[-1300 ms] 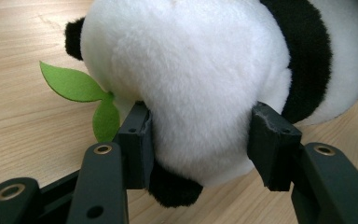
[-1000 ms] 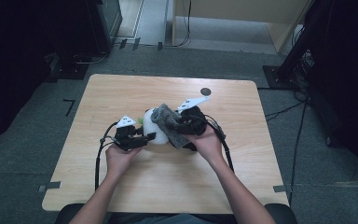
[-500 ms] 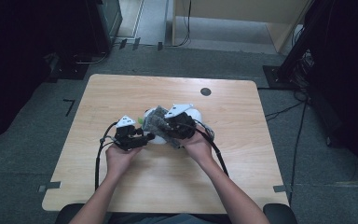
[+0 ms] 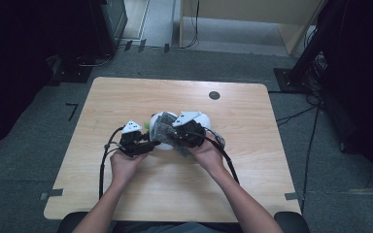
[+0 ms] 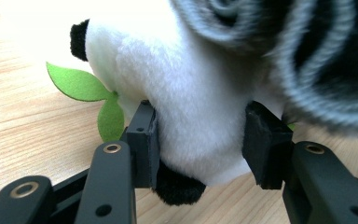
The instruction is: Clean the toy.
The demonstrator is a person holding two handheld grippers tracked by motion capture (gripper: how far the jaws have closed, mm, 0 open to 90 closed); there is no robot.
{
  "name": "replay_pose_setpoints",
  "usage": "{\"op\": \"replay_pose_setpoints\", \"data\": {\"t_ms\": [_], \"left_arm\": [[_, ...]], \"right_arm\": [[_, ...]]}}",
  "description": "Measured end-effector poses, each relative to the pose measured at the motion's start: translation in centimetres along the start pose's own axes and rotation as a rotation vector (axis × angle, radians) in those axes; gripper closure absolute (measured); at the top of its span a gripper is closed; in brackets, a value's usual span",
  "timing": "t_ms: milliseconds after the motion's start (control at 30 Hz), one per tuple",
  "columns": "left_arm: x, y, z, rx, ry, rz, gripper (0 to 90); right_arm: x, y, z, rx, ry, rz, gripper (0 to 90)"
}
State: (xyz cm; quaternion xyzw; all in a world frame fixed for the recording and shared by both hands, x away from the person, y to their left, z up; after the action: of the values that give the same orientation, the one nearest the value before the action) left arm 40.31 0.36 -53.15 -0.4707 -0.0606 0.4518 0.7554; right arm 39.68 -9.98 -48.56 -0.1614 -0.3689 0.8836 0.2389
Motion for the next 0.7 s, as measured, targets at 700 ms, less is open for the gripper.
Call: {"op": "replay_pose_setpoints", "data": {"t_ms": [700], "left_arm": [[0.0, 0.0, 0.0, -0.004, 0.01, 0.004, 52.5]], "right_arm": [[-3.1, 4.7, 6.6, -0.041, 0.034, -0.112, 77.2]]}}
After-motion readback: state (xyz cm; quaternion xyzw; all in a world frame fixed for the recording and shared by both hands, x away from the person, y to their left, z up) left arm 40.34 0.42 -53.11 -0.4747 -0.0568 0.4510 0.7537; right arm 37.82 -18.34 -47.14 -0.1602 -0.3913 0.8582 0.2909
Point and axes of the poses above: each handheld gripper's, and its own axes: z roughly backward along the jaws, y roughly out of its underside, x roughly to its left, the point moved 10 cm from there along -z, roughly forward along the jaws, and after that the axes turned 5 degrees about z, right-handed, at the moved point
